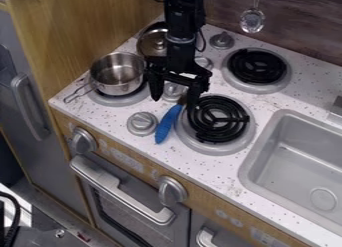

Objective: Moved the blue fork to the left burner

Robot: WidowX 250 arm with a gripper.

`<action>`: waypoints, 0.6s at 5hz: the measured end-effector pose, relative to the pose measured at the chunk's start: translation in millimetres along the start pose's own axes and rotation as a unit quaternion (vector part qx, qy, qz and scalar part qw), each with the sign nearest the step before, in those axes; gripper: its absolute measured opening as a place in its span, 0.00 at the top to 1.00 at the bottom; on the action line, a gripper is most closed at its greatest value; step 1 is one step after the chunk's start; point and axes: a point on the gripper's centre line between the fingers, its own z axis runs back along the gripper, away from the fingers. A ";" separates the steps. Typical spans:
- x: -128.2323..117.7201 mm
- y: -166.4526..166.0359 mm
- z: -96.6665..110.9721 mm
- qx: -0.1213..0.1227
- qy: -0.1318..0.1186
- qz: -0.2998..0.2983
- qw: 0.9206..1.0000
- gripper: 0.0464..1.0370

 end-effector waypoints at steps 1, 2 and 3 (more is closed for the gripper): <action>-6.9 -0.4 -16.8 0.001 0.025 -0.001 1.000 0.04; -6.2 3.6 -28.3 0.000 0.028 0.003 1.000 0.04; -4.4 5.8 -40.3 -0.003 0.033 0.003 0.999 0.04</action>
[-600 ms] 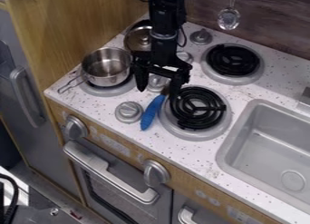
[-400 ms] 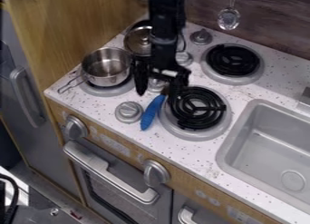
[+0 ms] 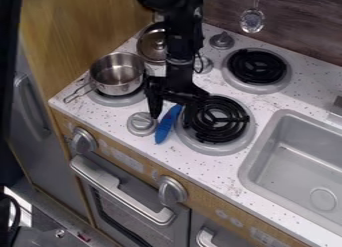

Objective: Moved the blue fork to the left burner

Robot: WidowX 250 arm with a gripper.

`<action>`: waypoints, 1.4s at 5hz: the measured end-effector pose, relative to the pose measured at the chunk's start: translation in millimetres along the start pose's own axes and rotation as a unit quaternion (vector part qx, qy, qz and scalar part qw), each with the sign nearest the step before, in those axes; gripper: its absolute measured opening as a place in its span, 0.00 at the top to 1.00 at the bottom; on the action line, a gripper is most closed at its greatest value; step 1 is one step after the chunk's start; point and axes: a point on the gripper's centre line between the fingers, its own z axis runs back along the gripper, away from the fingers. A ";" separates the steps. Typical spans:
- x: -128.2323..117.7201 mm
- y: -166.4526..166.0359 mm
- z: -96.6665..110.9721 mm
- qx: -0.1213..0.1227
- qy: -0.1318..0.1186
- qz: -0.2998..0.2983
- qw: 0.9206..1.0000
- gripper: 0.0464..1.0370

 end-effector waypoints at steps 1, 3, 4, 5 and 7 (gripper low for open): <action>7.2 11.1 -12.8 -0.005 0.004 0.007 1.000 0.04; 26.0 27.5 -15.0 -0.018 -0.012 0.001 1.000 0.07; 27.6 25.8 -16.6 -0.025 -0.012 -0.004 1.000 0.31; 29.0 24.1 -16.3 -0.029 -0.006 -0.016 0.999 0.56; 31.1 3.3 -7.6 -0.012 -0.009 -0.063 0.998 0.71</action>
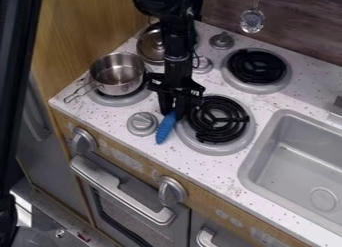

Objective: Moved the blue fork to the left burner

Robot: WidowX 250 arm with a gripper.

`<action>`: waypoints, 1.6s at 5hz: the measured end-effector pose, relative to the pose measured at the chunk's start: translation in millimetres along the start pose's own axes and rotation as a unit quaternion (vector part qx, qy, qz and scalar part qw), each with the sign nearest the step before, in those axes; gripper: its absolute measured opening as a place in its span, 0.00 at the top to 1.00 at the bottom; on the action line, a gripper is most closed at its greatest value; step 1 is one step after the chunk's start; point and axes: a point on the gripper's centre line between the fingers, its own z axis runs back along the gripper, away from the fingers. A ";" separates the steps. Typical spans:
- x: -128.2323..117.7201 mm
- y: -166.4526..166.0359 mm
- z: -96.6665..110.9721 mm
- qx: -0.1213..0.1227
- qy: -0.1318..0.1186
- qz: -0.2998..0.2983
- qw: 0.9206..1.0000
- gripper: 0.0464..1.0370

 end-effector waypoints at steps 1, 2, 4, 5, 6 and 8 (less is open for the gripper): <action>11.7 -22.2 41.2 0.028 -0.039 -0.025 0.999 0.71; 19.5 -67.3 59.2 0.035 -0.062 -0.063 0.995 0.71; 23.9 -101.8 35.8 0.018 -0.028 -0.067 0.997 0.71; 17.9 -95.5 22.4 0.016 -0.009 -0.050 0.999 0.71; 8.3 -77.6 11.0 0.011 0.005 -0.022 1.000 0.71; -0.6 -61.5 4.7 0.002 0.010 0.002 1.000 0.35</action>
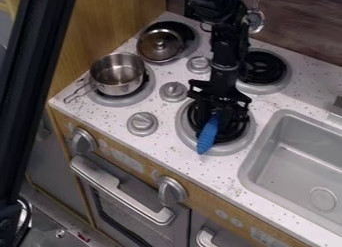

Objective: Moved the blue fork to the left burner

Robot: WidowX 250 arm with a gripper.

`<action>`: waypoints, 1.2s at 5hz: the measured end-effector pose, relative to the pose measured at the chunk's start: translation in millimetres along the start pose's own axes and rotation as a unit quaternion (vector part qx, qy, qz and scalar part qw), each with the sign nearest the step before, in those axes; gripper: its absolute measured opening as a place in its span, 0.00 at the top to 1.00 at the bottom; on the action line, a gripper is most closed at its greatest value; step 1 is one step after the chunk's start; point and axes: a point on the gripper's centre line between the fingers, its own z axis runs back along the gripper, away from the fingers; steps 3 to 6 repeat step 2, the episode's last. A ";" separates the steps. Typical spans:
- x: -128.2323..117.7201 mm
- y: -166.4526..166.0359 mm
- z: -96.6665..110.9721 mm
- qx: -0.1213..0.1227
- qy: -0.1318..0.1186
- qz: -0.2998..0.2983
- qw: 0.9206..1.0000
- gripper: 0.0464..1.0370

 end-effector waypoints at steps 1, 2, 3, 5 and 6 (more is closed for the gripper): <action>-2.3 -5.4 13.3 -0.001 -0.010 -0.009 1.000 0.09; -1.5 -13.4 45.4 0.007 -0.045 -0.027 0.999 0.04; -1.5 -13.4 45.4 0.007 -0.045 -0.027 0.999 0.04; -1.5 -13.4 45.4 0.007 -0.045 -0.027 0.999 0.04; -1.5 -13.4 45.4 0.007 -0.045 -0.027 0.999 0.04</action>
